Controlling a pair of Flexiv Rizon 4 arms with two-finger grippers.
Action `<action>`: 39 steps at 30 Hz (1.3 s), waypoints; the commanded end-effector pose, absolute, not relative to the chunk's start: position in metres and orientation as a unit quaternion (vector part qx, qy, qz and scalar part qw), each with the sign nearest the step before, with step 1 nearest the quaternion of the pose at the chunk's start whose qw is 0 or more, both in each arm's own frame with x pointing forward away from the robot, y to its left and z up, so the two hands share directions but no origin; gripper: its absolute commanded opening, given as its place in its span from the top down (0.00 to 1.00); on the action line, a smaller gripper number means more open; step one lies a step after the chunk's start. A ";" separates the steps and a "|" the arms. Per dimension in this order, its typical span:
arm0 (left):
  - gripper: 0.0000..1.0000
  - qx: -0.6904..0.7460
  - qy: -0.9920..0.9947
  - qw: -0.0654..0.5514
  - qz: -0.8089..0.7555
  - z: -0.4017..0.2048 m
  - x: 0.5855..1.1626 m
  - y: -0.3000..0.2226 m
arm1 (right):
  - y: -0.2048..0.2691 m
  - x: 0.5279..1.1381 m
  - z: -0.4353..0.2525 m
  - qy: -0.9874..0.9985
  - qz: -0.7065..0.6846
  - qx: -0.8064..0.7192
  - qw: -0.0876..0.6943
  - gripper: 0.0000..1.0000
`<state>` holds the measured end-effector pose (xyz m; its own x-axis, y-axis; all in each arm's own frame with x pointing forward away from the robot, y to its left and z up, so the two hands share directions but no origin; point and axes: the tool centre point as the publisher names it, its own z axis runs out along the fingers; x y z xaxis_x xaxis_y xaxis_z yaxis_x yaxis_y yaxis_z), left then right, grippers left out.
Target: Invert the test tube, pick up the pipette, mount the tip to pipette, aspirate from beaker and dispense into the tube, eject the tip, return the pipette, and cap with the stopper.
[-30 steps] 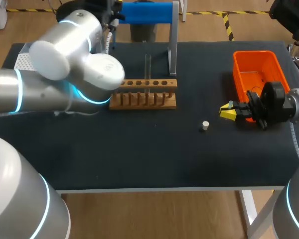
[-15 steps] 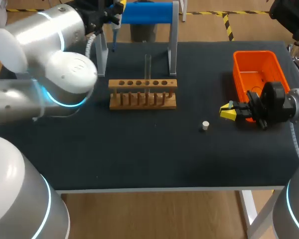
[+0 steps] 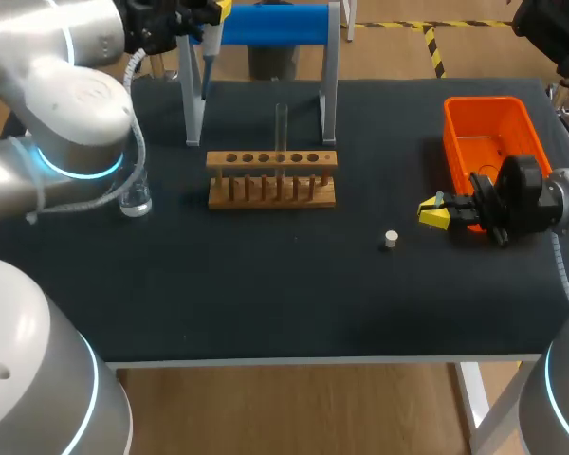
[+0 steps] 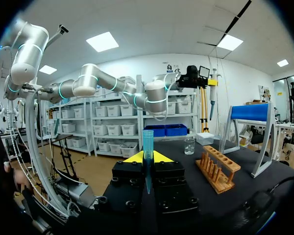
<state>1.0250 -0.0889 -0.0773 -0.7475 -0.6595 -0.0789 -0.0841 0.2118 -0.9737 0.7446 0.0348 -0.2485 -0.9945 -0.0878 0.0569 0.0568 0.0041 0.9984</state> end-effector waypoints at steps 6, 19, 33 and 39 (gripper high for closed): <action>1.00 -0.155 0.731 0.182 -0.639 -0.047 0.964 -0.078 | 0.035 0.744 -0.248 -0.707 -0.705 0.010 0.050 1.00; 1.00 -0.092 0.711 0.115 -0.688 -0.022 0.886 -0.106 | 0.035 0.744 -0.248 -0.707 -0.705 0.010 0.050 1.00; 1.00 -0.066 0.712 0.039 -0.698 -0.013 0.844 -0.141 | 0.035 0.744 -0.248 -0.707 -0.705 0.010 0.050 1.00; 1.00 -0.060 0.702 0.020 -0.709 -0.017 0.832 -0.153 | 0.035 0.744 -0.248 -0.707 -0.705 0.010 0.050 1.00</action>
<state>0.8338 -0.1483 -0.0127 -0.9923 -0.1089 0.0595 -0.0595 -0.0041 -0.9982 0.7446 0.0349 -0.2485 -0.9945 -0.0879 0.0569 0.0568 0.0040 0.9984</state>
